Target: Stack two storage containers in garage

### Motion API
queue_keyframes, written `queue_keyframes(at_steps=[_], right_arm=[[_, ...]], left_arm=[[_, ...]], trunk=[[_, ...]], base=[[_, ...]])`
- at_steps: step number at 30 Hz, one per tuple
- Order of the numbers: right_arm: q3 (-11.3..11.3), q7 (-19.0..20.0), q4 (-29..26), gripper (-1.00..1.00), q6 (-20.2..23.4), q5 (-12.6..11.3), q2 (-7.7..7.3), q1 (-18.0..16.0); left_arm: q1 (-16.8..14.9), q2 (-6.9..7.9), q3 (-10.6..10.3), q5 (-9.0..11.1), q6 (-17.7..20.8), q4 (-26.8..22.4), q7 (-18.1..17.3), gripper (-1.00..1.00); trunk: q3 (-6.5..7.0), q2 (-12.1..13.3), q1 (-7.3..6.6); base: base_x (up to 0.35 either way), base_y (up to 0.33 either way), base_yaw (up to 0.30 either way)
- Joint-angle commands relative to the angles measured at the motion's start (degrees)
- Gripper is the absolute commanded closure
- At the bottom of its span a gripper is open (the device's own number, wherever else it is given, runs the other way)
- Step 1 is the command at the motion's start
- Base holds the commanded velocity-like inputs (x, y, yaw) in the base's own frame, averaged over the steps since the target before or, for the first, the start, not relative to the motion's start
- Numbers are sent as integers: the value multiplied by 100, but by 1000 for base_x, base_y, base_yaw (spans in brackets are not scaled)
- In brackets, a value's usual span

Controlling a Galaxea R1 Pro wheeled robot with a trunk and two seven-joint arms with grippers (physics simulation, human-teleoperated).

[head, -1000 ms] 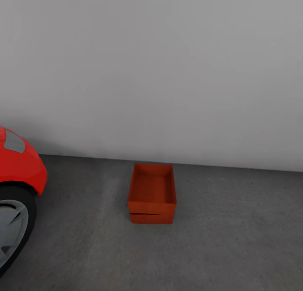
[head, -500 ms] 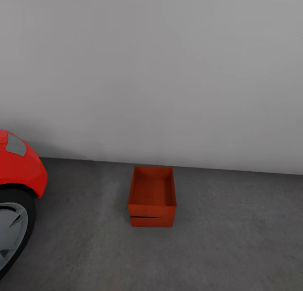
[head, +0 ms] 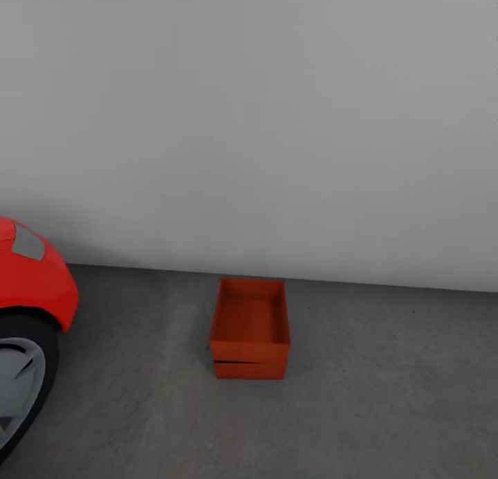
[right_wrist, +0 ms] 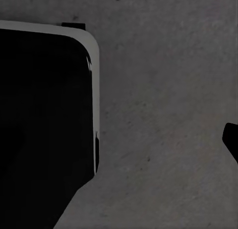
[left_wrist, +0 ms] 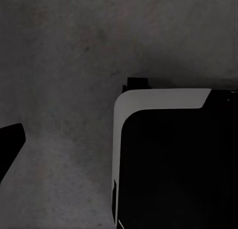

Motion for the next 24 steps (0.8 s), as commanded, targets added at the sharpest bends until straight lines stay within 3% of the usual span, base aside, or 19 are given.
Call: queue_keyframes(at_steps=[1, 24], right_arm=[[48, -1, 18, -100, -31, -43, 3, -7], [73, 164, 12, -100, 82, 9, 24, -7]], left_arm=[[-4, 1, -49, 59, -19, 6, -11, -100], [-4, 1, -49, 59, -19, 6, -11, -100]], trunk=[[4, -4, 0], [219, -4, 0]], base=[[0, 0, 0], [0, 0, 0]])
